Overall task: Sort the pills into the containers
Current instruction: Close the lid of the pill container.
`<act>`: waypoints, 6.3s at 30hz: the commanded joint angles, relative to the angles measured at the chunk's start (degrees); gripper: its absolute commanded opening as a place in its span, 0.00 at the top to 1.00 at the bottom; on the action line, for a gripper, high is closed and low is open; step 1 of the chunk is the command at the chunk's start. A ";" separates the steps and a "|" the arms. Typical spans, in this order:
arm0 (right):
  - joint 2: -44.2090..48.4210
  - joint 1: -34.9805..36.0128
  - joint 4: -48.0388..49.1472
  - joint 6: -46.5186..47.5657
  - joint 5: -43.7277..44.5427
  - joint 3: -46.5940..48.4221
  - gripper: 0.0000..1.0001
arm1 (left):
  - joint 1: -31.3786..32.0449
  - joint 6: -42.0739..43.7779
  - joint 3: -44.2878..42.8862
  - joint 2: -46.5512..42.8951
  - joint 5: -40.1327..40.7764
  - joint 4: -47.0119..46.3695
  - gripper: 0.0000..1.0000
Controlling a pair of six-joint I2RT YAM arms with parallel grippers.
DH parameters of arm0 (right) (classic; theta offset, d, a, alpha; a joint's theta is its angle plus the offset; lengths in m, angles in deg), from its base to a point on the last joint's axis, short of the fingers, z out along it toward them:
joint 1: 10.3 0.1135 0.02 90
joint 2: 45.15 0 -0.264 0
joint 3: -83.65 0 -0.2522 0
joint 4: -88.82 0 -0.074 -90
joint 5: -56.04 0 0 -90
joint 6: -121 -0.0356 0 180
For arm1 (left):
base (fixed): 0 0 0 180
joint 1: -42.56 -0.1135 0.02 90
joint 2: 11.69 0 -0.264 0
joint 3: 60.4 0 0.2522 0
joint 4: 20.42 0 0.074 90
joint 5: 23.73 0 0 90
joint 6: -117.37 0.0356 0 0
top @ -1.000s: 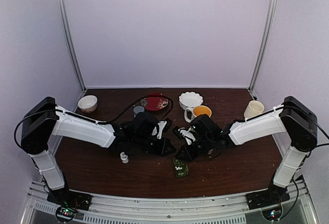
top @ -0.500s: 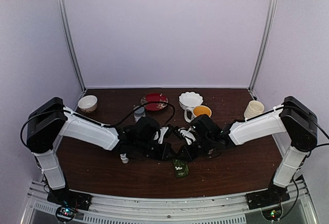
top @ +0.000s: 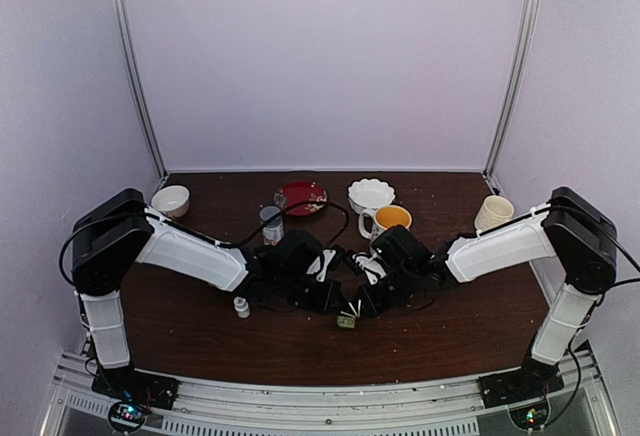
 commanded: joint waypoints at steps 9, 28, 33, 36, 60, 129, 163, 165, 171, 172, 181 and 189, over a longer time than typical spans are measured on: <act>1.84 1.29 -1.25 2.16 -0.12 -0.47 1.00 | 1.21 1.52 1.22 -2.85 4.00 5.29 1.00; 12.69 1.55 -4.69 -0.35 -0.50 -5.37 0.66 | 1.44 1.61 4.32 -8.94 -2.00 6.98 0.70; 14.49 1.82 0.20 -5.58 -2.67 -10.65 0.55 | 1.44 -1.32 7.72 -10.14 -5.31 4.17 0.56; 13.68 1.95 4.61 -8.30 -4.17 -12.77 0.54 | 1.47 -2.58 8.62 -9.58 -7.28 1.79 0.55; 6.53 5.18 12.58 -14.57 -6.81 -14.08 0.69 | 2.53 -6.78 6.91 -1.26 -14.05 0.23 0.71; 6.83 8.32 24.87 -24.28 -6.94 -22.20 0.77 | 3.40 -8.62 10.65 -2.44 -17.72 -2.69 0.69; 5.32 8.49 14.87 -15.55 -8.57 -15.56 0.68 | 4.61 -5.77 11.45 -15.36 -5.15 13.59 0.58; 4.88 8.57 13.65 -14.75 -8.50 -14.85 0.68 | 5.56 -6.12 11.56 -14.58 -5.66 13.55 0.58; 4.62 8.87 10.41 -13.41 -6.86 -13.98 0.68 | 7.64 -7.37 10.69 -12.00 -5.75 12.36 0.52; 4.65 8.93 9.75 -13.08 -6.36 -13.79 0.68 | 7.95 -7.53 10.67 -11.89 -5.18 12.38 0.51; 4.66 9.62 7.45 -11.82 -5.23 -12.98 0.69 | 8.83 -6.88 7.99 -9.85 -1.66 13.19 0.44; 4.39 10.08 7.22 -11.71 -5.00 -12.80 0.72 | 8.87 -6.54 6.65 -8.08 -0.59 14.55 0.45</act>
